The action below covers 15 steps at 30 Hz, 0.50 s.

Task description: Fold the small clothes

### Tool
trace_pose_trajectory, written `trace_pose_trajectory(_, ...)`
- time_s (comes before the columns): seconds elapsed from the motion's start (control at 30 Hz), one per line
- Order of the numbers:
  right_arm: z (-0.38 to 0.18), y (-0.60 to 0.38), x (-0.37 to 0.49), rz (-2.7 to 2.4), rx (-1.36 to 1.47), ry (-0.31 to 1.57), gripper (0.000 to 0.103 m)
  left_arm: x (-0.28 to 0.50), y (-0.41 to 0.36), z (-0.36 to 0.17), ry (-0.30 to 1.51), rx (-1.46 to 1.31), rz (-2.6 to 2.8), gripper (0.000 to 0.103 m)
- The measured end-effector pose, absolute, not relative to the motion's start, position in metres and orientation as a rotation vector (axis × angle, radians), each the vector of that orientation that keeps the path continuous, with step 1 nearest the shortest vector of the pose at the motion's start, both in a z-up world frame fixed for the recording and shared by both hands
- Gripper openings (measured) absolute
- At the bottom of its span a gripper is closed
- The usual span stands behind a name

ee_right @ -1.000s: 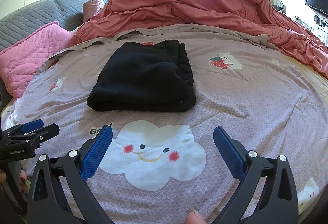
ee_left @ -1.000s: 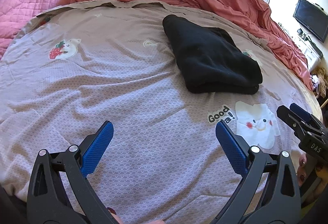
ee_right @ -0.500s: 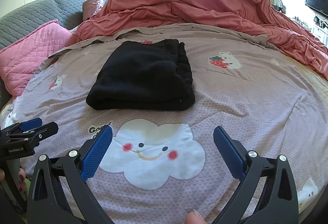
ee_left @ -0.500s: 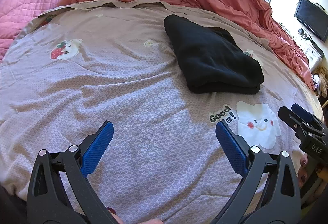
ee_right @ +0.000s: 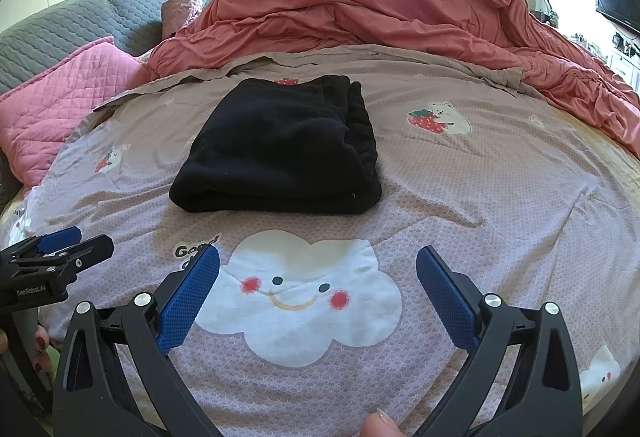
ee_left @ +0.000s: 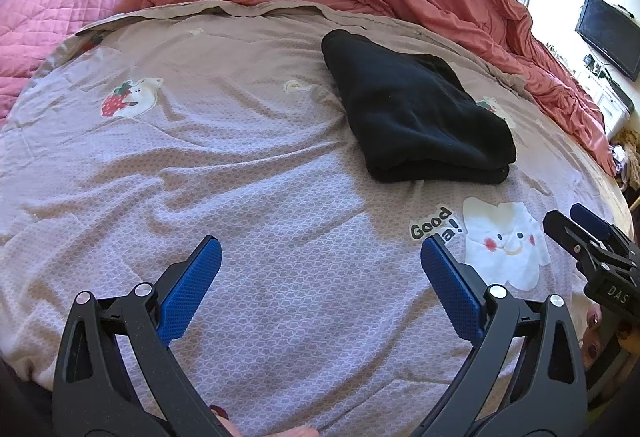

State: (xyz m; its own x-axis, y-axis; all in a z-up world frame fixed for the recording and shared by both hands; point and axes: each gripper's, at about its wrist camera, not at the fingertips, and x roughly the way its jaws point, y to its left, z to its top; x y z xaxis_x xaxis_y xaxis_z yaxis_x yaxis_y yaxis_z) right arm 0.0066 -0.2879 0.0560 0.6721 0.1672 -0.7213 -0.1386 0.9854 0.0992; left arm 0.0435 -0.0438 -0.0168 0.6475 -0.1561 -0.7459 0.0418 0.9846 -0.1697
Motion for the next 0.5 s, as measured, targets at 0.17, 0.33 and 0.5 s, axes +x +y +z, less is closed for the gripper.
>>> trace_pose_trajectory(0.17, 0.0550, -0.2898, 0.0059, 0.170, 0.034, 0.819, 0.098, 0.0442, -0.0442, -0.0169, 0.860, -0.136, -0.109, 0.094)
trace_pose_trajectory(0.33, 0.0549, -0.2912, 0.0059, 0.160, 0.033, 0.821, 0.098, 0.0449, -0.0447, -0.0169, 0.860, -0.134, -0.106, 0.094)
trace_pose_trajectory(0.5, 0.0554, -0.2938, 0.0054, 0.150, 0.038, 0.824, 0.098, 0.0449, -0.0444, -0.0169, 0.860, -0.133, -0.106, 0.094)
